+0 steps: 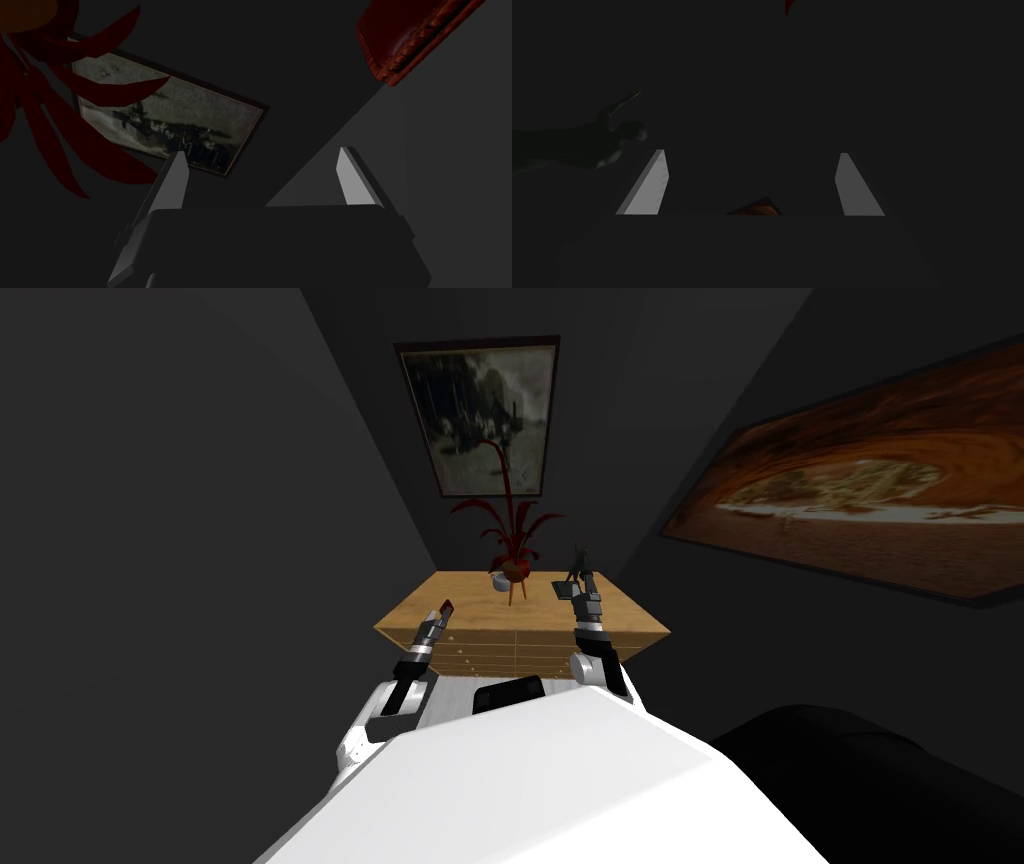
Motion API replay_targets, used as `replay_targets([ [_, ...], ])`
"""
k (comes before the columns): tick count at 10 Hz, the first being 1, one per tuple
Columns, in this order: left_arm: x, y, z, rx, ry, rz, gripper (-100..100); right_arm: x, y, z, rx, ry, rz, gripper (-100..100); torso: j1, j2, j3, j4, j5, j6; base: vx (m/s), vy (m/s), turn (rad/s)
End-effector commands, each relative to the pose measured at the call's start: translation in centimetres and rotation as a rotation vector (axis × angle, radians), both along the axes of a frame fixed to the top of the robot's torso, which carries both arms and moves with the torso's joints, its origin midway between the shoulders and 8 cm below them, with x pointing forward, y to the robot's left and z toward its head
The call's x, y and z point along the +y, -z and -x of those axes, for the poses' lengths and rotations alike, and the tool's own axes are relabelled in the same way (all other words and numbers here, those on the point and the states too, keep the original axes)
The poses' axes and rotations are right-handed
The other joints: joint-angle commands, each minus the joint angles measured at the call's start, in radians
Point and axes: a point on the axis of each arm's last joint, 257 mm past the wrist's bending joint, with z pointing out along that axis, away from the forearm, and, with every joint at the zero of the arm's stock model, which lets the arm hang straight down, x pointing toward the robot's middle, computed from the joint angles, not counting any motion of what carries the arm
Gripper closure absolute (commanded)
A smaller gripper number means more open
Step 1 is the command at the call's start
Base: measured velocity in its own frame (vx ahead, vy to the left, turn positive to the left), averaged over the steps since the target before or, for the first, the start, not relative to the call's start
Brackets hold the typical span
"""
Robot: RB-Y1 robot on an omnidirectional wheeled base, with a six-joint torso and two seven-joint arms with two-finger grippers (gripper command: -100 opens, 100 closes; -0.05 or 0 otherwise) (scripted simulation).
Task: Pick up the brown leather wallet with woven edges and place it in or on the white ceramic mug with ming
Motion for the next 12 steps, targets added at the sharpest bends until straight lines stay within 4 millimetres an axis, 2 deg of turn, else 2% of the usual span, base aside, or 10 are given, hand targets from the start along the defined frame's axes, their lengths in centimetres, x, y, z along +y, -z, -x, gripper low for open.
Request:
replay_targets([
  [1, 0.6, 1.7, -0.4, 0.028, -0.014, -0.081, -100, 0.0, 0.0, 0.0, 0.000, 0.000, 0.000, 0, 0.000, 0.000, 0.000, 0.000, 0.000, 0.000, 0.009, 0.016, -0.035],
  [3, 1.5, 3.7, -1.0, 0.062, -0.030, -0.176, -100, 0.0, 0.0, 0.0, 0.000, 0.000, 0.000, 0, 0.000, 0.000, 0.000, 0.000, 0.000, 0.000, 0.009, 0.019, -0.035],
  [4, 1.5, 3.7, -1.0, 0.062, -0.030, -0.176, -100, 0.0, 0.0, 0.0, 0.000, 0.000, 0.000, 0, 0.000, 0.000, 0.000, 0.000, 0.000, 0.000, 0.004, 0.013, -0.012],
  [10, 4.4, 8.6, -2.0, 0.151, -0.064, -0.430, -100, 0.0, 0.0, 0.0, 0.000, 0.000, 0.000, 0, 0.000, 0.000, 0.000, 0.000, 0.000, 0.000, 0.007, 0.013, -0.029],
  [12, 4.4, 8.7, -2.0, 0.152, -0.064, -0.432, -100, 0.0, 0.0, 0.0, 0.000, 0.000, 0.000, 0, 0.000, 0.000, 0.000, 0.000, 0.000, 0.000, 0.004, 0.009, -0.013],
])
